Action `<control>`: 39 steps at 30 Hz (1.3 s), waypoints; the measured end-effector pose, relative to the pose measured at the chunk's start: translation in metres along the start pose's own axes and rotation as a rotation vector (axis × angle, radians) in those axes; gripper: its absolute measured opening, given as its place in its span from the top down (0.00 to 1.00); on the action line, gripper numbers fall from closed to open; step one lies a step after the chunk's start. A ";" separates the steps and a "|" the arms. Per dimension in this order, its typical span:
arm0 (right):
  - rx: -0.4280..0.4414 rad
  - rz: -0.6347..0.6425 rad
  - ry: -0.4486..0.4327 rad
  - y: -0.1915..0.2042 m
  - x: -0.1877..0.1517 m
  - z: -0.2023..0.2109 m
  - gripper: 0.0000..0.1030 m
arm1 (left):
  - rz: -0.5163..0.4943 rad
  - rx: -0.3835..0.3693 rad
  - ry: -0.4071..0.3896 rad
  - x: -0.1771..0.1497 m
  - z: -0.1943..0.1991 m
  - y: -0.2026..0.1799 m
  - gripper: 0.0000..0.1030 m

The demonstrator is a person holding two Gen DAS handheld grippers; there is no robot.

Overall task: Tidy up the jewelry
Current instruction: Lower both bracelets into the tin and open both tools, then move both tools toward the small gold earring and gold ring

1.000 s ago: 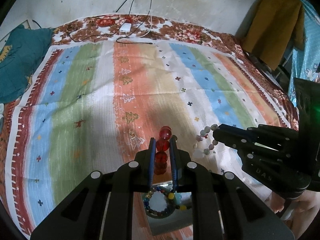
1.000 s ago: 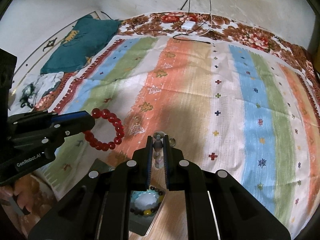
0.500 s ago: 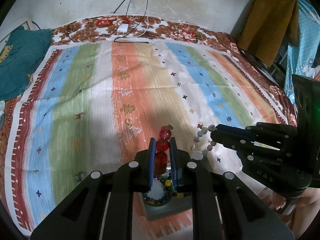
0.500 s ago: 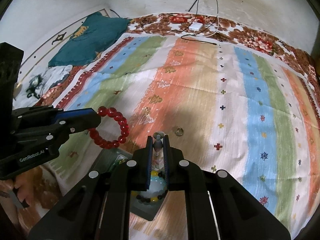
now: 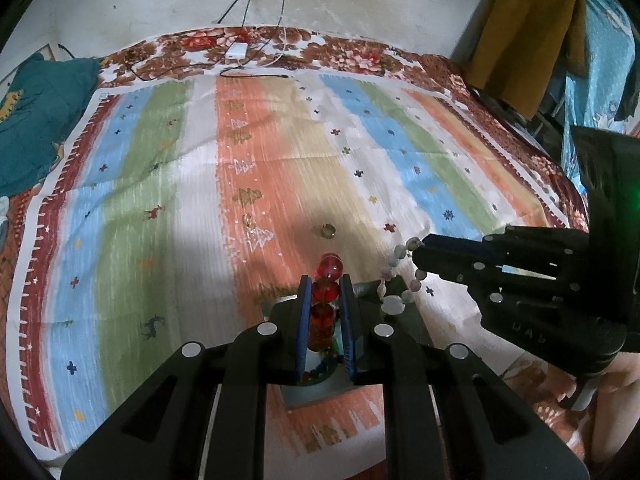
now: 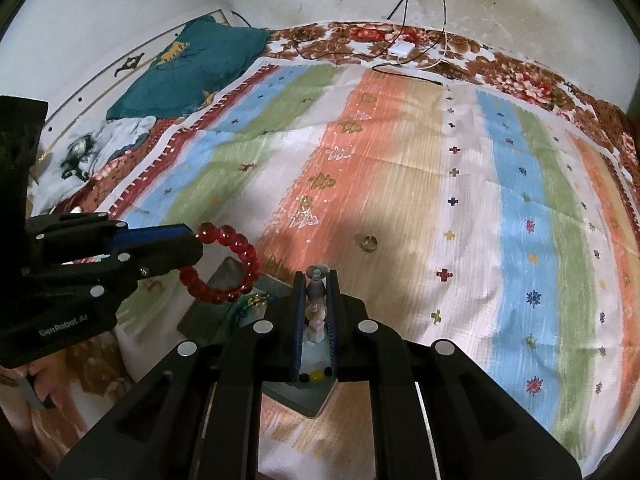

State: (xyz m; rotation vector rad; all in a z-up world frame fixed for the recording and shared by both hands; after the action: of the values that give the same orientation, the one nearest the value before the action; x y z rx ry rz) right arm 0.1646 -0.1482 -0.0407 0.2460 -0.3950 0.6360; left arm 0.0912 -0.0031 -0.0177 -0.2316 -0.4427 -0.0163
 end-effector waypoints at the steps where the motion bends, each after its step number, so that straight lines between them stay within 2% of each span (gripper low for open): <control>1: 0.004 0.002 0.001 0.001 -0.001 0.000 0.89 | -0.002 0.001 0.000 -0.002 0.000 0.000 0.87; 8: 0.036 -0.004 0.011 0.003 -0.003 0.000 0.89 | -0.002 -0.007 0.036 -0.006 -0.004 -0.003 0.87; 10: 0.048 -0.004 0.023 0.003 -0.003 -0.003 0.89 | 0.009 -0.001 0.040 -0.005 -0.005 -0.002 0.81; 11: 0.052 -0.003 0.029 0.003 -0.003 -0.004 0.85 | 0.016 -0.001 0.039 -0.005 -0.005 -0.001 0.70; 12: 0.049 -0.008 0.029 0.001 -0.003 -0.004 0.81 | 0.021 0.002 0.036 -0.005 -0.004 0.000 0.65; 13: 0.045 -0.012 0.025 0.000 -0.003 -0.004 0.71 | 0.029 0.007 0.032 -0.004 -0.004 0.002 0.64; 14: 0.039 -0.020 0.020 -0.002 -0.002 -0.004 0.65 | 0.036 0.011 0.033 -0.003 -0.005 0.004 0.64; 17: 0.025 -0.040 0.020 -0.007 -0.001 -0.005 0.56 | 0.066 0.030 0.041 0.000 -0.008 0.012 0.56; 24: 0.001 -0.065 0.034 -0.015 0.002 -0.012 0.50 | 0.117 0.033 0.052 0.008 -0.013 0.026 0.45; 28: -0.006 -0.078 0.045 -0.020 0.005 -0.017 0.47 | 0.140 0.033 0.067 0.017 -0.021 0.034 0.42; 30: -0.009 -0.083 0.048 -0.022 0.007 -0.018 0.46 | 0.149 0.033 0.070 0.022 -0.023 0.036 0.36; 33: -0.017 -0.093 0.052 -0.025 0.011 -0.022 0.42 | 0.154 0.046 0.070 0.028 -0.027 0.040 0.33; 39: -0.017 -0.130 0.069 -0.036 0.019 -0.031 0.38 | 0.169 0.059 0.095 0.038 -0.037 0.047 0.32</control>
State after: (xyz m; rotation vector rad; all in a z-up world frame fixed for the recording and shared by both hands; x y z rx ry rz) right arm 0.2098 -0.1558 -0.0636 0.2313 -0.3148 0.5117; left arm 0.1446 0.0355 -0.0444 -0.2084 -0.3280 0.1508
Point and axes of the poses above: each gripper's, at about its wrist camera, not at the fingertips, and z roughly against the way its jaws point, y to its left, x to its top, the point moved 1 cm from there along -z, roughly the way its jaws point, and after that the axes turned 11 degrees about y, right-handed, at the moved point
